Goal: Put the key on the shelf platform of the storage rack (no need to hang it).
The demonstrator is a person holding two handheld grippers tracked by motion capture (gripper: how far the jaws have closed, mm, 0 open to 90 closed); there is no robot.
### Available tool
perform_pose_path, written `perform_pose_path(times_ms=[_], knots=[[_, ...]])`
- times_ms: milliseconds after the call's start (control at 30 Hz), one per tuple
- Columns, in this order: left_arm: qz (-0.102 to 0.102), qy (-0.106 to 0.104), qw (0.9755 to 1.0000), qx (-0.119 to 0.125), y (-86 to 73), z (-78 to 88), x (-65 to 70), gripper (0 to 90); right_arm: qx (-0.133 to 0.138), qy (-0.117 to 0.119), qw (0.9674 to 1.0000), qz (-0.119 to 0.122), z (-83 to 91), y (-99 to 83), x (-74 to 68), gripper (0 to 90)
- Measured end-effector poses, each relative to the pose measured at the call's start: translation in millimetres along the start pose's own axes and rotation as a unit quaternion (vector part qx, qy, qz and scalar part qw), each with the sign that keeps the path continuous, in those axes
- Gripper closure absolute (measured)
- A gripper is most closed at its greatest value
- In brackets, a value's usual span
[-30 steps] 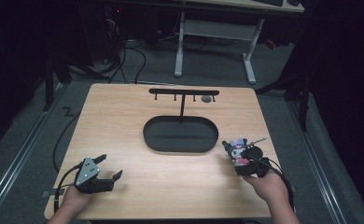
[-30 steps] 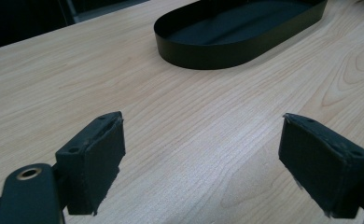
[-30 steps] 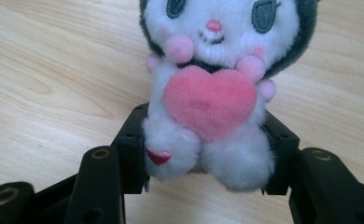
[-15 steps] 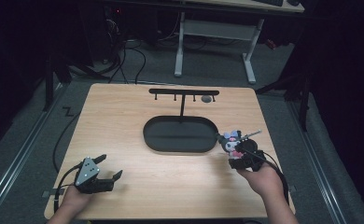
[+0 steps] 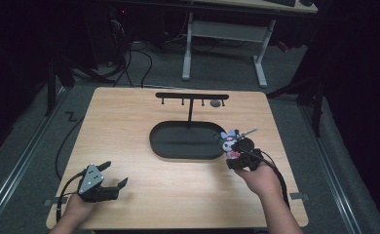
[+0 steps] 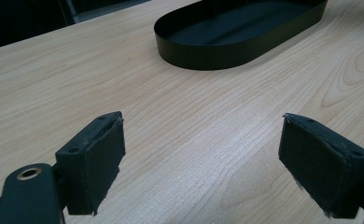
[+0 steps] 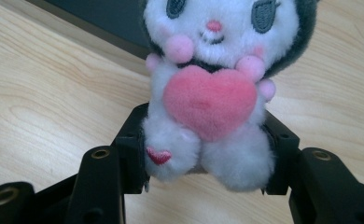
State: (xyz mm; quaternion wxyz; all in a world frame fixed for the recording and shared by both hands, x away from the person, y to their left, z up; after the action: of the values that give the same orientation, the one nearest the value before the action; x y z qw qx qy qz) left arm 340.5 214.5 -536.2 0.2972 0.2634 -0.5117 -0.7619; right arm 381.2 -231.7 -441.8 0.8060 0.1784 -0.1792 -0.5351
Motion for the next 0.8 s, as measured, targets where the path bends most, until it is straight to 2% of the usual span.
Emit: perform_pose_path(times_ms=[600,800], knots=[[0.0,0.0,1.0,0.001,0.0,0.2,0.1,15.4,-0.002,0.016,0.9997,0.02,-26.3,34.9,-27.9,47.5],[0.0,0.0,1.0,0.002,0.0,0.3,0.0,15.5,-0.002,0.018,0.9996,0.022,-34.4,42.4,-32.5,47.5]])
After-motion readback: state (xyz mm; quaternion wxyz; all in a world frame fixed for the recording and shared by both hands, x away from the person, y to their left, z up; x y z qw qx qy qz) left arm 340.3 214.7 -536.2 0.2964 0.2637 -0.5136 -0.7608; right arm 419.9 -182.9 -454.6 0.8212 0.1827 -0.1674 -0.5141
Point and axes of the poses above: each handheld gripper's, and its own axes: z roughly backward along the jaws, y roughly out of its top, x roughly to its right, the point moved 2 cm from there along -z, roughly forward along the jaws, and after that the axes turned 5 degrees about x, right-handed, at the moved point
